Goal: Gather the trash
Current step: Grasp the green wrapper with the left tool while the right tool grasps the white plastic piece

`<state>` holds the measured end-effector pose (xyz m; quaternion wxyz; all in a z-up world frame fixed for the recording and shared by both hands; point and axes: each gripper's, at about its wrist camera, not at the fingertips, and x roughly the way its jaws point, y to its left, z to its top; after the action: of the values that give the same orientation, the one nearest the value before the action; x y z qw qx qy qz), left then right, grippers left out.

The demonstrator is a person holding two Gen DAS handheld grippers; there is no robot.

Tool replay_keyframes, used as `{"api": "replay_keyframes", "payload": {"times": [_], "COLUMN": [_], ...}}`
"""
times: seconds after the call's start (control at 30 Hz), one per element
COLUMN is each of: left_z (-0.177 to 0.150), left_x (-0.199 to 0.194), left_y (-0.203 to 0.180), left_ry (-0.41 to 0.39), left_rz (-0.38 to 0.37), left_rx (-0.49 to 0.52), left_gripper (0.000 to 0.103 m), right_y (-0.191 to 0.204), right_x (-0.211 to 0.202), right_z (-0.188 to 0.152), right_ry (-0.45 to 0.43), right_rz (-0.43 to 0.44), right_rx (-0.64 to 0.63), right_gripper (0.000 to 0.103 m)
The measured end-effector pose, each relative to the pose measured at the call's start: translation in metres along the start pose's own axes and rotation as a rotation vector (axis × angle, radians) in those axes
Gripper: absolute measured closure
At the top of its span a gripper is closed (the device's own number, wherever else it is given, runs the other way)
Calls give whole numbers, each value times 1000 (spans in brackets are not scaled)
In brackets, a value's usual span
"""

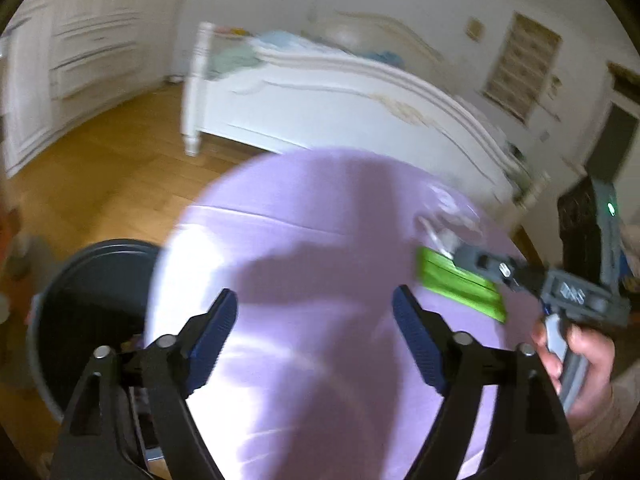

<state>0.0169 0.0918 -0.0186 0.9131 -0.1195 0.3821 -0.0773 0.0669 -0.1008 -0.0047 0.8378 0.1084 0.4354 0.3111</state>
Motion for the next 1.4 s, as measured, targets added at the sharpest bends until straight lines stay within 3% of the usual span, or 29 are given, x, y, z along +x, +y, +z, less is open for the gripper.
{"api": "replay_keyframes", "payload": {"times": [0.13, 0.27, 0.4, 0.5, 0.6, 0.77, 0.83, 1.0, 1.17, 1.4], "left_z": [6, 12, 15, 13, 13, 8, 11, 5, 3, 3], "left_x": [38, 66, 81, 91, 95, 100, 105, 103, 84, 51], "left_y": [-36, -53, -67, -72, -80, -99, -101, -108, -117, -120], "left_ry": [85, 145, 182, 219, 215, 221, 230, 213, 166, 94], "left_rz": [-53, -104, -106, -112, -93, -96, -114, -153, -198, -203], "left_rx": [56, 53, 73, 83, 113, 161, 157, 121, 103, 107], "left_gripper": [20, 21, 22, 33, 36, 66, 84, 100, 100, 101], "right_y": [-40, -56, -63, -64, -70, -76, -85, -99, -119, -110], "right_x": [-6, 10, 34, 38, 35, 29, 25, 17, -4, -43], "right_z": [13, 23, 24, 23, 21, 19, 20, 22, 21, 14], "right_ry": [-12, 34, 98, 93, 81, 62, 53, 30, -58, -224], "right_rz": [-150, -232, -292, -310, -280, -260, -233, -214, -97, -46], "right_rx": [-27, -91, -142, -162, -157, -141, -101, -34, 65, 68], "right_gripper": [33, 38, 62, 74, 75, 76, 78, 78, 78, 78]}}
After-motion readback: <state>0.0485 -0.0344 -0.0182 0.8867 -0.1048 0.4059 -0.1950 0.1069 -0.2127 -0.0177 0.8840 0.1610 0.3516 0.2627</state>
